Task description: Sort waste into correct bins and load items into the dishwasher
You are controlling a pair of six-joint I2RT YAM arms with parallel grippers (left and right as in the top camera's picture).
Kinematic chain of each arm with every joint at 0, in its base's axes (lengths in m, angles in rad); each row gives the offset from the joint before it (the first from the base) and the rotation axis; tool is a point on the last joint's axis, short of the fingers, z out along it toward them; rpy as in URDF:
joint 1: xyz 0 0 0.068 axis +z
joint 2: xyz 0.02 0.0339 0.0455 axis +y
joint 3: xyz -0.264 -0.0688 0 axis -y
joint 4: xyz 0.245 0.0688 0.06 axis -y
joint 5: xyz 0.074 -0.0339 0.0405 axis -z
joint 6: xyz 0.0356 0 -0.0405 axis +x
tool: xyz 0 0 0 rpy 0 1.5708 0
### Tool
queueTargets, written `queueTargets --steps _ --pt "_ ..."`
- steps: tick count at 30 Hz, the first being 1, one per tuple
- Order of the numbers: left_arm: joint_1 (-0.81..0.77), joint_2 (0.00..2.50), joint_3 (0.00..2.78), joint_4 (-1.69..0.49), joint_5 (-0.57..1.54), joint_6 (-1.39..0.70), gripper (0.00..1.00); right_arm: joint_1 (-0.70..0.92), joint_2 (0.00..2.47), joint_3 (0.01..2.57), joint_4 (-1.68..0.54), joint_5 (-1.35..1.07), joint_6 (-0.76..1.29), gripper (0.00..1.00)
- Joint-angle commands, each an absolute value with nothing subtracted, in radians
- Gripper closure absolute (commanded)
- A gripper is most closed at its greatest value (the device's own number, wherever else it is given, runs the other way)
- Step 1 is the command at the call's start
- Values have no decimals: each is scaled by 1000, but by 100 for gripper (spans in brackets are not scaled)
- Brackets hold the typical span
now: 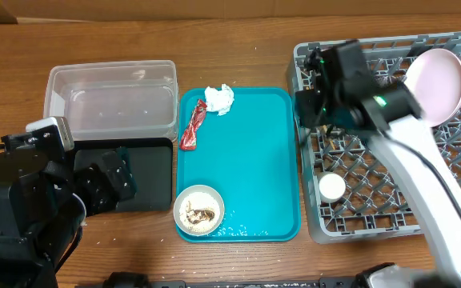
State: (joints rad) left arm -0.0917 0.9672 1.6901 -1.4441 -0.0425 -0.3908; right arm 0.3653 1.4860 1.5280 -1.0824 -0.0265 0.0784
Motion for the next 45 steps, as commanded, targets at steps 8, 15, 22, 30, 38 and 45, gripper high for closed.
queueTargets --steps 8,15,22,30,38,45 --pt "-93 968 1697 -1441 -60 -404 0 468 1190 1558 -1110 -153 86 0" --pt "-93 968 1697 -1441 -59 -404 0 468 1142 1558 -1206 -170 85 0" --pt "-93 968 1697 -1441 -60 -404 0 409 1073 1558 -1240 -86 150 0" --pt "-93 968 1697 -1441 -60 -404 0 366 865 1546 -1250 178 201 0" --pt "-93 968 1697 -1441 -60 -404 0 176 642 1248 -1041 225 182 0" --pt "-93 968 1697 -1441 -60 -404 0 126 377 842 -797 132 147 0"
